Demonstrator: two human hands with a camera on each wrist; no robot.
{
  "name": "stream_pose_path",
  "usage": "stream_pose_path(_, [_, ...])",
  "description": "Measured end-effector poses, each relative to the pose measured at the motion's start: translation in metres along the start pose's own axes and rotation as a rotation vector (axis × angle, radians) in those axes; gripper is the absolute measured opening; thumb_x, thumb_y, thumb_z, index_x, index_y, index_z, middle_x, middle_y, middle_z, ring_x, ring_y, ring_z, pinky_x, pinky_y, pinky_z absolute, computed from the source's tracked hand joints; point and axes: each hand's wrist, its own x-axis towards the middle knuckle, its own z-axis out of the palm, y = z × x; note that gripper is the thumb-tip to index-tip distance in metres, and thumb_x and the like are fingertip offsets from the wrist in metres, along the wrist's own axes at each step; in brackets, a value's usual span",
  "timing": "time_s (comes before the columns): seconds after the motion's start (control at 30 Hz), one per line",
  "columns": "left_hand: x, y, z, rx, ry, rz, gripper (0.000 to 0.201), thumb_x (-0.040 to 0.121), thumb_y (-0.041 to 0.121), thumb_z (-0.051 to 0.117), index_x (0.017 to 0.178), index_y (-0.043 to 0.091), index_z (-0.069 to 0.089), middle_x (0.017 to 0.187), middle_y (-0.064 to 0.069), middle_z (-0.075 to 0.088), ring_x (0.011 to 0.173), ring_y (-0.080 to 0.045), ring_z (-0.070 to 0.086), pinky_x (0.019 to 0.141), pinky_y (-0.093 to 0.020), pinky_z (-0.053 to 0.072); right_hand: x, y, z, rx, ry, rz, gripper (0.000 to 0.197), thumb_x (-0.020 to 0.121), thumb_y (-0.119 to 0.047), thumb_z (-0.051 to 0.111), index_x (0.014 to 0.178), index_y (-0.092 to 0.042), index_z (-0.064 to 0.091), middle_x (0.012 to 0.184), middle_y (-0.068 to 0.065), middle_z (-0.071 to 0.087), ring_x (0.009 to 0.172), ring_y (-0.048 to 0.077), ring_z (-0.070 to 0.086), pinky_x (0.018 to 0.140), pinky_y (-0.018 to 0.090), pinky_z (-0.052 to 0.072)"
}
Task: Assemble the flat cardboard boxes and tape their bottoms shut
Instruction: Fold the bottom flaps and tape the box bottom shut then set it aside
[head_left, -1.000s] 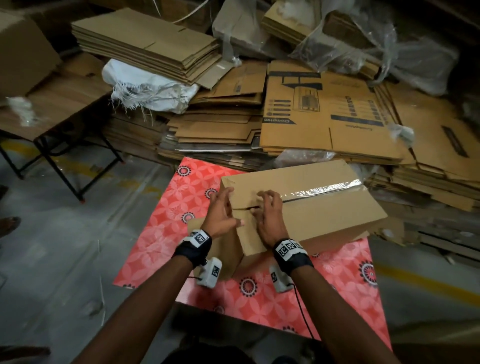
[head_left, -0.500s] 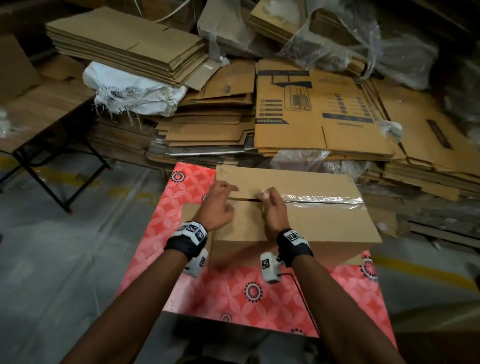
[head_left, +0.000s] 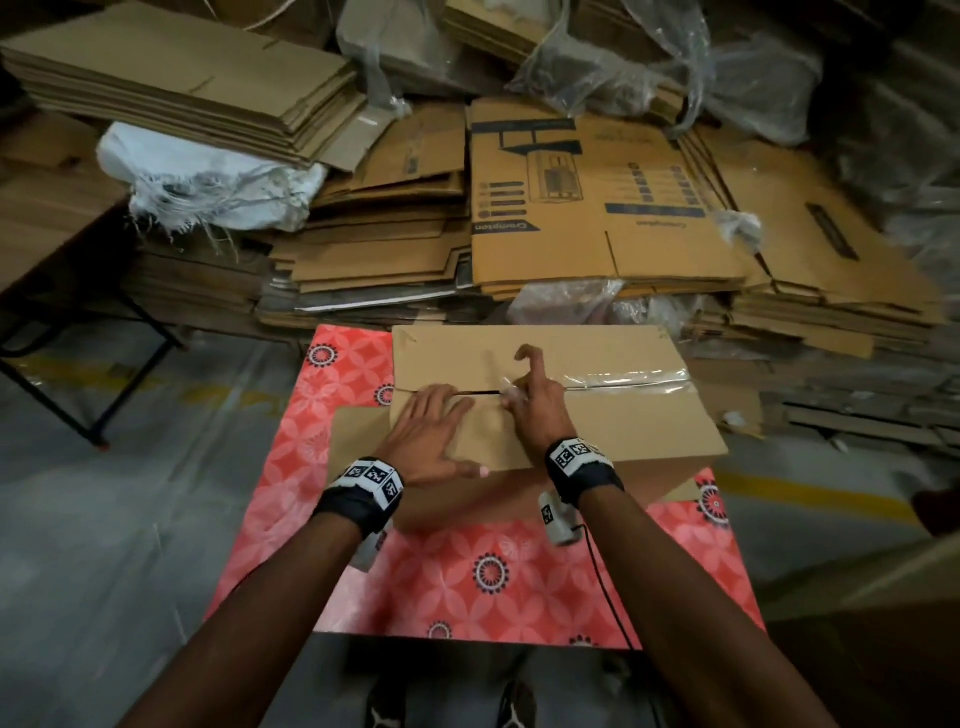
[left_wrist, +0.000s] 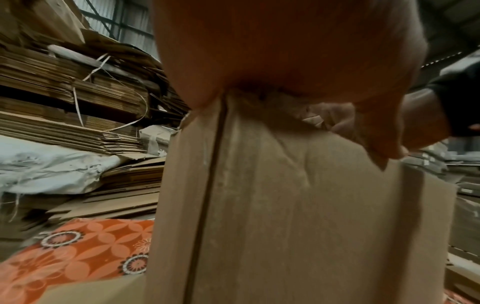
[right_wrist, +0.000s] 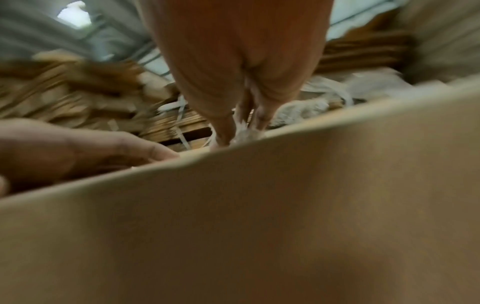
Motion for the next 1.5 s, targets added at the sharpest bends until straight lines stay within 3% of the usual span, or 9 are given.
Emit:
stream_pose_path(0.2, [0.009,0.032,-0.018,0.054,-0.164,-0.167,0.119,0.061,0.075,0.057,0.162,0.032,0.012,0.167,-0.008,0.002,0.152,-0.033,0.003,0.124,-0.053,0.008,0.002,0.033,-0.007,-0.363,-0.293,-0.273,0.038,0.1,-0.013,0.054,0.137,-0.008,0.057,0.13,0.014,0.053,0.111,0.034,0.051,0.1,0.045,0.045])
stream_pose_path(0.4, [0.014,0.04,-0.026,0.068,-0.199,-0.209,0.124,0.058,0.088,0.07,0.16,0.042,0.018,0.17,0.001,0.003,0.151,-0.034,0.009,0.124,-0.054,0.011,0.009,0.054,-0.027,-0.316,-0.172,-0.27,0.017,0.094,-0.001,0.057,0.108,-0.005,0.064,0.109,0.014,0.053,0.107,0.032,0.043,0.093,0.049,0.045])
stream_pose_path(0.6, [0.035,0.076,-0.042,0.171,-0.269,-0.328,0.118,0.052,0.06,0.086,0.153,0.028,0.033,0.168,-0.002,0.011,0.149,-0.035,0.02,0.119,-0.058,0.021,0.006,0.066,-0.052,0.176,-0.139,-0.075,0.019,0.097,-0.018,0.048,0.099,-0.006,0.062,0.135,0.011,0.042,0.114,0.021,0.045,0.095,0.021,0.035])
stream_pose_path(0.7, [0.049,0.101,-0.035,0.116,-0.28,-0.279,0.114,0.065,0.049,0.086,0.158,0.02,0.027,0.17,-0.011,0.003,0.155,-0.033,0.009,0.123,-0.055,0.012,0.01,0.06,-0.071,0.44,-0.134,0.161,0.03,0.106,-0.032,0.044,0.087,-0.013,0.057,0.095,0.008,0.065,0.088,0.026,0.058,0.081,0.029,0.045])
stream_pose_path(0.83, [0.066,0.13,-0.014,0.031,-0.261,-0.297,0.129,0.067,0.073,0.077,0.164,0.026,0.005,0.17,-0.01,-0.01,0.157,-0.031,-0.007,0.123,-0.061,0.001,0.019,0.069,-0.091,0.538,-0.063,0.26,0.044,0.099,-0.066,0.036,0.089,-0.025,0.052,0.075,-0.01,0.052,0.069,0.012,0.047,0.069,0.033,0.041])
stream_pose_path(1.0, [0.082,0.139,0.0,0.086,-0.257,-0.227,0.141,0.054,0.093,0.066,0.163,0.03,0.003,0.171,-0.004,-0.012,0.156,-0.031,-0.007,0.123,-0.063,0.0,0.022,0.098,-0.105,0.083,-0.051,0.086,0.031,0.107,-0.023,0.046,0.129,-0.015,0.066,0.125,0.013,0.065,0.115,0.032,0.06,0.103,0.04,0.044])
stream_pose_path(1.17, [0.092,0.14,-0.002,0.122,-0.266,-0.203,0.141,0.05,0.097,0.063,0.163,0.03,0.01,0.172,-0.003,-0.003,0.155,-0.031,0.003,0.122,-0.062,0.009,0.016,0.111,-0.115,-0.177,-0.08,-0.009,0.032,0.089,0.002,0.058,0.116,-0.007,0.073,0.108,0.01,0.052,0.105,0.034,0.055,0.098,0.04,0.048])
stream_pose_path(1.3, [0.099,0.148,-0.007,0.269,-0.29,-0.183,0.142,0.046,0.1,0.056,0.162,0.027,0.016,0.17,-0.007,0.007,0.152,-0.036,0.014,0.119,-0.067,0.011,0.004,0.107,-0.114,-0.559,-0.108,-0.095,0.048,0.091,-0.005,0.06,0.139,-0.015,0.058,0.123,0.004,0.057,0.124,0.034,0.038,0.099,0.045,0.046])
stream_pose_path(1.5, [0.103,0.145,-0.014,0.297,-0.266,-0.084,0.132,0.048,0.097,0.062,0.156,0.027,0.033,0.166,-0.004,0.021,0.146,-0.032,0.026,0.117,-0.061,0.021,0.01,0.103,-0.135,-0.681,-0.123,-0.14,0.016,0.088,-0.012,0.071,0.103,-0.006,0.07,0.135,0.014,0.043,0.132,0.035,0.034,0.102,0.044,0.048])
